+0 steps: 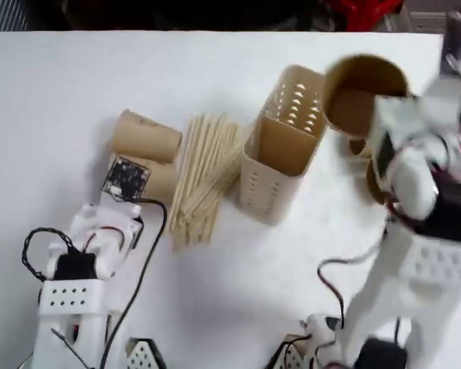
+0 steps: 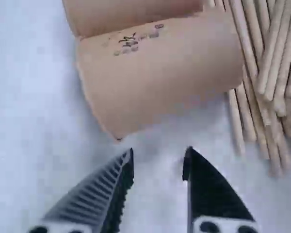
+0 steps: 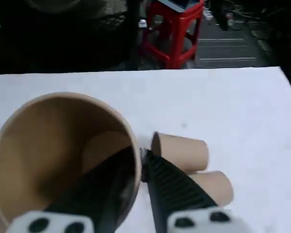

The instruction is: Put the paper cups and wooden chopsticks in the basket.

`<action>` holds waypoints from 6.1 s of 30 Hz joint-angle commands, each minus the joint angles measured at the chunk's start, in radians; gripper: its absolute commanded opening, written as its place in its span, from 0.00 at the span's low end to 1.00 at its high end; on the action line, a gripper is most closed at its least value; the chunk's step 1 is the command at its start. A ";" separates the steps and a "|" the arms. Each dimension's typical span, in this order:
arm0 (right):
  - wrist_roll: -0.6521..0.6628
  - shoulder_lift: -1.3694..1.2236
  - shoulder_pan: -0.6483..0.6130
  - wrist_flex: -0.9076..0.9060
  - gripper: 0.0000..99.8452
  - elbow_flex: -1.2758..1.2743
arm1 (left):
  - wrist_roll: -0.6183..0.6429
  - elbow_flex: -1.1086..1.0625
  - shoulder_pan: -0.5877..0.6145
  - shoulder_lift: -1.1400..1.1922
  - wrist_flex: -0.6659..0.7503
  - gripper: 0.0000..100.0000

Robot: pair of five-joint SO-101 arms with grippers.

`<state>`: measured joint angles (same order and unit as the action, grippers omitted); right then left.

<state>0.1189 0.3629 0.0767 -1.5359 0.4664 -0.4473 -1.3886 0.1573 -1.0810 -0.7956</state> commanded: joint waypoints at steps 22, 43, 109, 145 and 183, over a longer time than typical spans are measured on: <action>-0.104 -0.544 -0.107 -0.021 0.22 0.308 | -0.008 -0.009 -0.051 -0.019 0.025 0.17; 0.548 -0.211 0.134 -0.113 0.25 -0.095 | -0.008 -0.009 -0.051 -0.019 0.025 0.17; 0.453 0.104 0.556 0.573 0.02 -0.927 | -0.006 -0.014 -0.079 -0.019 0.020 0.17; -0.071 -0.300 -0.079 0.160 0.02 0.060 | -0.006 -0.015 -0.079 -0.018 0.023 0.17; 0.064 -0.667 -0.099 0.111 0.23 0.109 | -0.006 -0.015 -0.079 -0.018 0.023 0.17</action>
<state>0.1726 -0.3705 -0.0353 -1.3963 0.5309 -0.4473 -1.4101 0.0944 -1.0810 -0.7925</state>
